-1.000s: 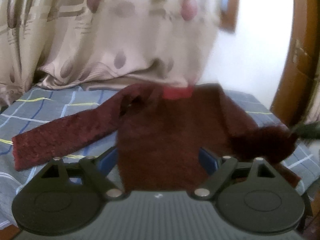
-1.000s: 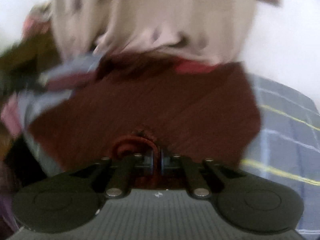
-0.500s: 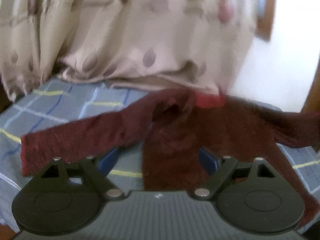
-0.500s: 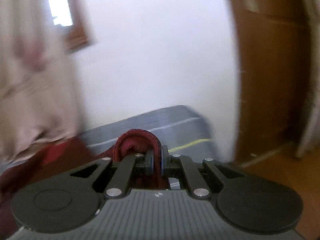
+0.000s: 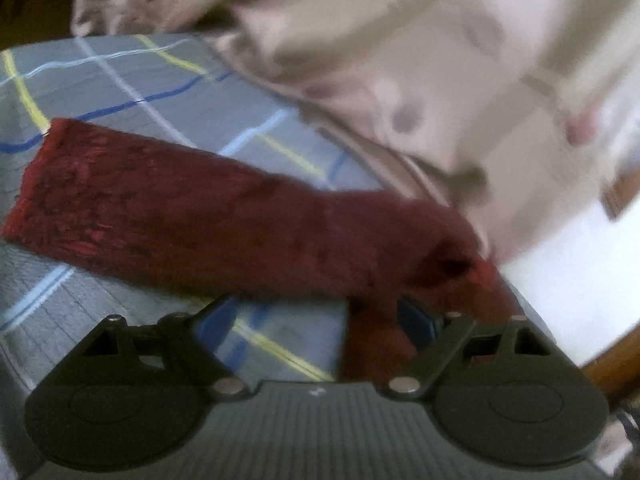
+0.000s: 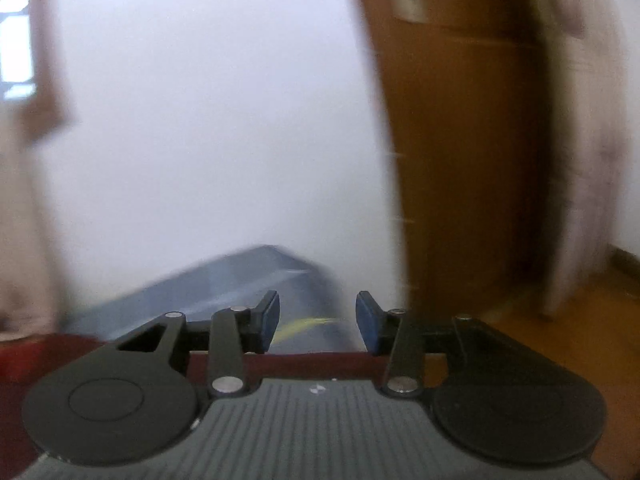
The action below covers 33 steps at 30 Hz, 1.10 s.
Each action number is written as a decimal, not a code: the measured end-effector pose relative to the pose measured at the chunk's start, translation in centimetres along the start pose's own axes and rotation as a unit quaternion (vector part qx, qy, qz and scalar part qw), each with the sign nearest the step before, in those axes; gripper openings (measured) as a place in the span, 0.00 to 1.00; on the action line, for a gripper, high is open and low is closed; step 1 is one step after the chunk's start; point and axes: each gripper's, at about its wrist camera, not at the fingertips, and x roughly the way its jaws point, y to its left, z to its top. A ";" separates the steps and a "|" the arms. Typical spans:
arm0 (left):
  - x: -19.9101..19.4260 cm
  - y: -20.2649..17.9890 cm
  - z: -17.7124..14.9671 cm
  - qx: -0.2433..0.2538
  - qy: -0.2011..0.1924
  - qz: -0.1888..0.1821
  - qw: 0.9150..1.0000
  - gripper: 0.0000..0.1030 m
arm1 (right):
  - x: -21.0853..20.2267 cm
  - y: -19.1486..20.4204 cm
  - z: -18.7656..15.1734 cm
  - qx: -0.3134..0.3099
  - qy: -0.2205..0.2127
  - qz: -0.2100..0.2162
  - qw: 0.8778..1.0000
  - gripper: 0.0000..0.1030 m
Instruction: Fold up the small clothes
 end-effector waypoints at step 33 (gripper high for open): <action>3.4 2.8 16.7 0.055 -0.195 0.001 0.979 0.13 | -8.6 20.2 -10.4 -0.008 0.104 0.226 0.969 0.78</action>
